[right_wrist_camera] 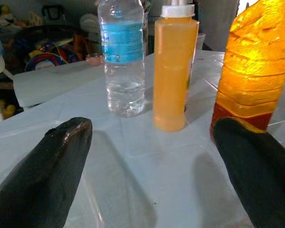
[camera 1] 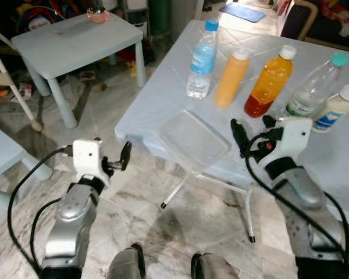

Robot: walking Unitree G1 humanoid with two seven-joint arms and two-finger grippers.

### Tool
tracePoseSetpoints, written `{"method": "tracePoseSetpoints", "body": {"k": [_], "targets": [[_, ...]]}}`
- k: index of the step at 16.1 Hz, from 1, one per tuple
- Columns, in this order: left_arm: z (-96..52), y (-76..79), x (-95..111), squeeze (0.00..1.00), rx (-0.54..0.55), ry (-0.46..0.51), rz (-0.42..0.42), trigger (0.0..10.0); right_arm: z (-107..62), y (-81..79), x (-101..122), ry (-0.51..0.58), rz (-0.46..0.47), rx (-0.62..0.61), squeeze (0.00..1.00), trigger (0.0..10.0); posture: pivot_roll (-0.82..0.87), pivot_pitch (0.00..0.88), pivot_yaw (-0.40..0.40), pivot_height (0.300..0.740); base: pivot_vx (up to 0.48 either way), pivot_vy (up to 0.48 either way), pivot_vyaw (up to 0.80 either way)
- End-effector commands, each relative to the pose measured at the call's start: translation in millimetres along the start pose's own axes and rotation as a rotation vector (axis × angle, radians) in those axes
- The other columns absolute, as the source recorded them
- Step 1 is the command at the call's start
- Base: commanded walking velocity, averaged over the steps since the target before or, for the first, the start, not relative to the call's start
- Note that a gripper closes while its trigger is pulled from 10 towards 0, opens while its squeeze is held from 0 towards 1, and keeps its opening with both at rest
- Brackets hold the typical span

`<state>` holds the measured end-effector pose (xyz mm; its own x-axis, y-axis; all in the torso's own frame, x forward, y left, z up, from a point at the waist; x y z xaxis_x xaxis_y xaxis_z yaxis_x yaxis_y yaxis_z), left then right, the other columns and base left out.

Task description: Restocking fridge

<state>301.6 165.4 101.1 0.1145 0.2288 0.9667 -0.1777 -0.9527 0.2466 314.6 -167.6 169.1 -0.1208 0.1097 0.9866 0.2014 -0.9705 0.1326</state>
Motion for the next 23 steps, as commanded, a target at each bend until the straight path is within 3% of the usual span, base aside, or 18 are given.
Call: {"method": "tracePoseSetpoints", "body": {"k": [1,3,4,9,13,16,18,21,23], "targets": [[-4.1,4.1,0.2,0.00,-0.035,-0.020,-0.005,10.0,0.5,8.2,1.7,0.003,-0.011,-0.025,0.00,10.0,0.00,0.167,-0.028,0.740,0.000,0.000,0.00],[-8.4,14.7,0.6,0.00,-0.108,-0.037,-0.026,10.0,-1.6,16.5,13.5,0.053,-0.109,-0.121,0.00,10.0,0.00,0.170,-0.030,0.740,0.000,0.000,0.00],[-9.0,20.3,0.2,0.00,-0.145,-0.048,-0.034,10.0,-4.8,20.3,16.1,0.059,-0.109,-0.181,0.00,10.0,0.00,0.173,-0.031,0.740,0.000,0.000,0.00],[-6.1,62.1,2.0,0.00,-0.378,-0.111,-0.082,10.0,-14.0,2.6,21.4,0.083,-0.173,-0.211,0.00,10.0,-0.02,0.176,-0.022,0.740,0.000,0.000,0.00],[9.1,77.6,7.7,0.00,-0.419,-0.095,-0.068,10.0,-14.7,-11.1,22.1,0.083,-0.138,-0.185,0.00,10.0,-0.03,0.167,-0.019,0.740,0.000,0.000,0.00],[16.9,57.5,10.3,0.00,-0.304,-0.055,-0.047,10.0,-31.2,-16.5,1.1,0.013,-0.125,-0.167,0.00,10.0,-0.04,0.167,-0.014,0.740,0.000,0.000,0.00],[16.6,38.1,11.6,0.00,-0.196,-0.008,-0.026,10.0,-28.9,-31.3,-11.8,-0.017,-0.098,-0.071,0.00,10.0,-0.03,0.167,-0.012,0.740,0.000,0.000,0.00],[13.0,18.2,19.3,0.00,-0.087,0.051,-0.013,10.0,-28.5,-41.8,-15.2,-0.011,-0.131,0.001,0.00,10.0,-0.02,0.164,-0.024,0.740,0.000,0.000,0.00],[13.1,11.8,21.5,0.00,-0.050,0.075,-0.003,10.0,-28.1,-48.2,-15.7,-0.006,-0.128,0.052,0.00,10.0,-0.02,0.162,-0.032,0.740,0.000,0.000,0.00]]}}
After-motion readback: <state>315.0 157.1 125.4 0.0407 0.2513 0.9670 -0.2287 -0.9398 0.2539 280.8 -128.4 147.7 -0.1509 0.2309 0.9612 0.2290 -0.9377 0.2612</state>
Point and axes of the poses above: a point about 5 cm out from each wrist's last joint towards the gripper, its own z axis pointing out of the wrist towards the gripper, its own x axis along the axis of the wrist's last joint, y = z × x, the point moved 4 cm from there along z, pointing out of the wrist towards the gripper, and after that the axes turned 12 degrees about -z, right-handed, at the moved point
